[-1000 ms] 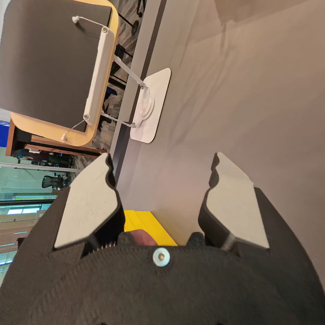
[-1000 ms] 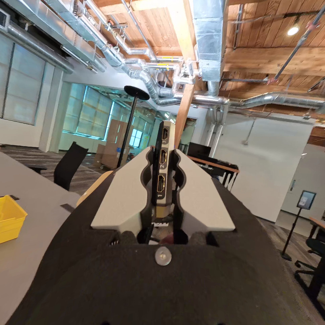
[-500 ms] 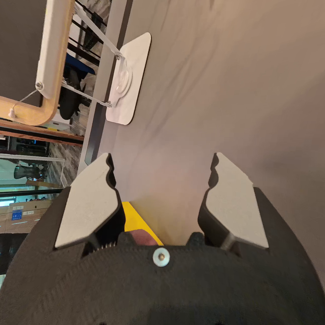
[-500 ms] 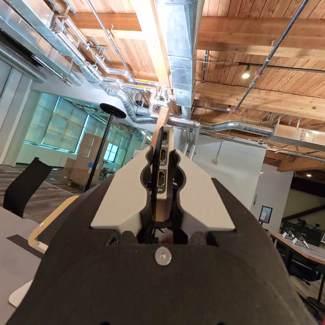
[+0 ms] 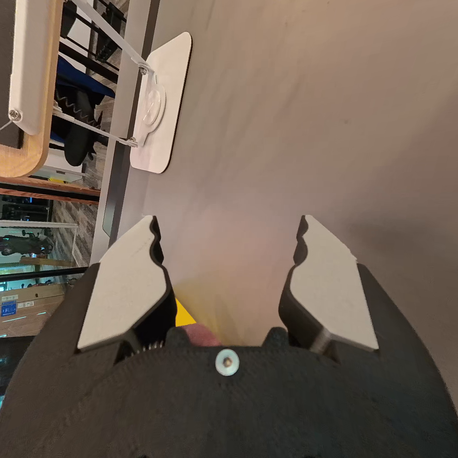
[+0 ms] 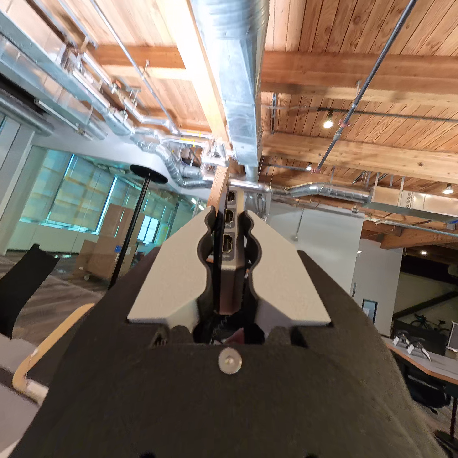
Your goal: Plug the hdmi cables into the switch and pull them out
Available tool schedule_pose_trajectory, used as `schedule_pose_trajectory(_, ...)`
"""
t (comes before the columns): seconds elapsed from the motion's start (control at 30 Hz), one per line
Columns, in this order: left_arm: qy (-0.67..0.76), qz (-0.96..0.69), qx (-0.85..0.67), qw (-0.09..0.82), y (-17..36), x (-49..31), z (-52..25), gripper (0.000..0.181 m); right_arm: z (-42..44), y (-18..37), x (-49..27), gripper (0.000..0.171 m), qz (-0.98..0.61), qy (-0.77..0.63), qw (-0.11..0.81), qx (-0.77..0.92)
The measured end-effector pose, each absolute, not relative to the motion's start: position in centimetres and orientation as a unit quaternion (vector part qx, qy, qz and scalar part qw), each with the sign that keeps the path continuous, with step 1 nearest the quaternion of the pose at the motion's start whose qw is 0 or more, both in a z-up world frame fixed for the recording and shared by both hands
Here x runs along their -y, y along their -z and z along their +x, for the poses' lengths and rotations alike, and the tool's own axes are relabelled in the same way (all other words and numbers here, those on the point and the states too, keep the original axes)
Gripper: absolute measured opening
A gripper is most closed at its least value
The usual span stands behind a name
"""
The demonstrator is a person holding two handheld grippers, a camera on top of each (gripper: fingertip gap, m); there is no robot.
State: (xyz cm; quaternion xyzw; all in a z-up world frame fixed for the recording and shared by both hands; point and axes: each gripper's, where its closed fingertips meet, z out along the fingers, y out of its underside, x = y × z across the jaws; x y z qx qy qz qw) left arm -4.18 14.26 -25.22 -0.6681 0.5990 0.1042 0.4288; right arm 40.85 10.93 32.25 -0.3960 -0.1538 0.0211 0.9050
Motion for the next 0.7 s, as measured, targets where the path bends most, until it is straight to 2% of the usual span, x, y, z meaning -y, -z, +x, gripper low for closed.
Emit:
schedule_pose_trajectory(0.27,-0.103,-0.673,-0.600,0.420,25.8,-14.1,-4.8,0.104,42.0,-26.1,-15.9,0.019,-0.468,0.016,0.868,0.165)
schedule_pose_trajectory(0.53,-0.096,-0.678,-0.601,0.411,26.6,-14.1,-4.3,0.103,45.8,-29.3,-14.4,0.018,-0.442,0.029,0.886,0.135)
schedule_pose_trajectory(0.7,-0.096,-0.674,-0.607,0.410,27.0,-13.9,-3.9,0.103,46.0,-26.5,-16.2,0.018,-0.469,0.022,0.873,0.133)
